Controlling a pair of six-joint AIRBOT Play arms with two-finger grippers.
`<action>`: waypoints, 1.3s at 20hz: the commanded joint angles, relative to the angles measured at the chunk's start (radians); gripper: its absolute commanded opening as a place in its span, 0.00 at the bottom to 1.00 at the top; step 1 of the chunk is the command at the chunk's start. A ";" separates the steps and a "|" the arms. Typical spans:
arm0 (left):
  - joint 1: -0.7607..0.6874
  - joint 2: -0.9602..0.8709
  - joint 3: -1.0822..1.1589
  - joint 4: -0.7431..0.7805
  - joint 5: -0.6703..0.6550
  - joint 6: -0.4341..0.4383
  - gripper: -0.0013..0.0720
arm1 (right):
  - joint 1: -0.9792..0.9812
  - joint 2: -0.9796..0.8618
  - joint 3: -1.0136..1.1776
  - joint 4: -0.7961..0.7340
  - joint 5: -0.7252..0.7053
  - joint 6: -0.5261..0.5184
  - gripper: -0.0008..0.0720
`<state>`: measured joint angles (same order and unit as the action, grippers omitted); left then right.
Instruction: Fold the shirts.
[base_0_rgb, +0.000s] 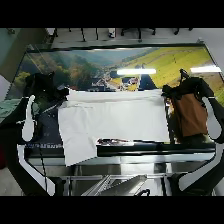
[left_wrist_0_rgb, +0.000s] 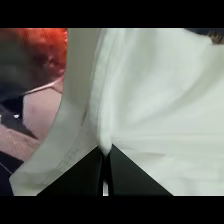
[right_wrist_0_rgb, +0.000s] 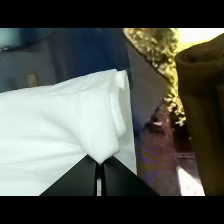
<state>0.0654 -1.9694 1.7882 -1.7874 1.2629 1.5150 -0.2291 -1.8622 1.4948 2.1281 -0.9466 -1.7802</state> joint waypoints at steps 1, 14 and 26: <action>-0.008 -0.001 -0.045 0.024 0.006 -0.037 0.04 | 0.000 -0.009 0.001 -0.018 -0.011 0.001 0.04; -0.032 -0.001 0.075 -0.083 0.053 -0.040 0.80 | 0.002 0.005 0.001 0.097 -0.022 0.000 0.46; 0.117 0.500 -0.338 0.013 0.410 -0.058 0.80 | -0.281 0.373 -0.249 0.087 -0.411 -0.173 0.46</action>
<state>0.1486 -1.6627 1.7145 -1.8069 1.7046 1.4540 -0.4351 -1.5772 1.3830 2.2116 -1.3075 -1.8835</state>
